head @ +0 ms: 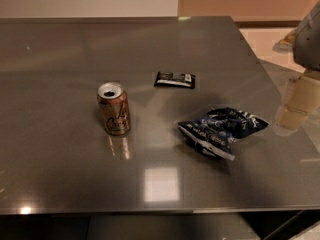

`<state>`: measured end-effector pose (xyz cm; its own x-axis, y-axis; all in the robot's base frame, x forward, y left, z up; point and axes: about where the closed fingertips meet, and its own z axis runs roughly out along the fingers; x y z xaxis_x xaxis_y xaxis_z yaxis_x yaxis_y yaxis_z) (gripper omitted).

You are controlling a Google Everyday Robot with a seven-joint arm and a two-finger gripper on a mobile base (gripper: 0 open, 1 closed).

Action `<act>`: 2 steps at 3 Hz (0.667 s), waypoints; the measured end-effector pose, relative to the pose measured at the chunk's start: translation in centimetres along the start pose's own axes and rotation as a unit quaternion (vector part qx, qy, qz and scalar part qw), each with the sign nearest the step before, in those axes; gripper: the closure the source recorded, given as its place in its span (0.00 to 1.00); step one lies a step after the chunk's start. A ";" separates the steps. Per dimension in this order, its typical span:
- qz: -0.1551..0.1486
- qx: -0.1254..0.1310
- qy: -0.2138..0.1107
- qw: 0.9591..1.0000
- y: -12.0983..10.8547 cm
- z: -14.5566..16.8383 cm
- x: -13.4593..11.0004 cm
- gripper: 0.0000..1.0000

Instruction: Move blue chip bag near orange can

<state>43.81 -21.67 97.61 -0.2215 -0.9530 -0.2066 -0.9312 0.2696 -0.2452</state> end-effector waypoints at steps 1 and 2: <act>0.000 0.000 0.000 1.000 0.0 0.0 0.0 0.00; -0.011 -0.013 -0.016 1.000 -0.5 1.2 -0.5 0.00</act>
Offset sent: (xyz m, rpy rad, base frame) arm 0.0207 0.0104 -0.0284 0.0692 0.0556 0.0839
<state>44.71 -21.16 96.64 -0.1921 -0.9538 -0.2309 -0.9431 0.2444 -0.2252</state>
